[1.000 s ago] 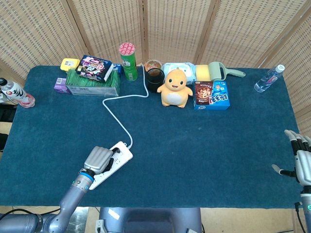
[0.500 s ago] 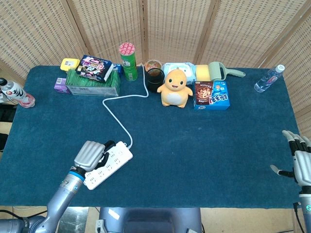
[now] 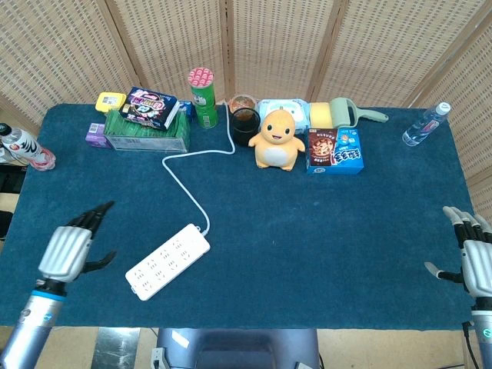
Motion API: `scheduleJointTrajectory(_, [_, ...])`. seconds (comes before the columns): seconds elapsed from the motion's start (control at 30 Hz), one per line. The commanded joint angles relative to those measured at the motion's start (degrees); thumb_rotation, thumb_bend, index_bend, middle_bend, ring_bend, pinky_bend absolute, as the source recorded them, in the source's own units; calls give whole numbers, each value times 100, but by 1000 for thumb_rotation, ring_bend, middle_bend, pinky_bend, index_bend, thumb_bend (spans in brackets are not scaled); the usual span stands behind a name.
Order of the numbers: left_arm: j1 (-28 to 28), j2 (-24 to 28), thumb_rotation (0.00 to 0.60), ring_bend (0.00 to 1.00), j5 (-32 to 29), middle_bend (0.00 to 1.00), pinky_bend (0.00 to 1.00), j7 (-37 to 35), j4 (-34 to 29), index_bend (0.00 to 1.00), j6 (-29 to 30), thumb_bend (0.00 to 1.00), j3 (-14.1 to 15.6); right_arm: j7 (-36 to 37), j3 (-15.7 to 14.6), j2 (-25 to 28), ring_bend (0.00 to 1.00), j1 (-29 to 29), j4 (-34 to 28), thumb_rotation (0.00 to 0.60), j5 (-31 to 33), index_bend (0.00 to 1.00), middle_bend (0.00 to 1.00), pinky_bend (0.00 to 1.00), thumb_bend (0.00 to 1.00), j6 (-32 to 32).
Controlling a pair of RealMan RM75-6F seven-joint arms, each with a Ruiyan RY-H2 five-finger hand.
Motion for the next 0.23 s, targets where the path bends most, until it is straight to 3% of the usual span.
scheduleJointTrajectory(0.03, [729, 268, 600, 0, 4, 0, 128, -707, 377, 0, 680, 188, 197, -31, -10, 26, 117, -26, -47, 600, -65, 80, 96, 0, 0, 75])
scheduleJointTrajectory(0.23, [1108, 631, 600, 0, -267, 0, 110, -1051, 286, 0, 699, 184, 238, -35, -40, 97, 117, -91, -163, 600, -250, 80, 95, 0, 0, 278])
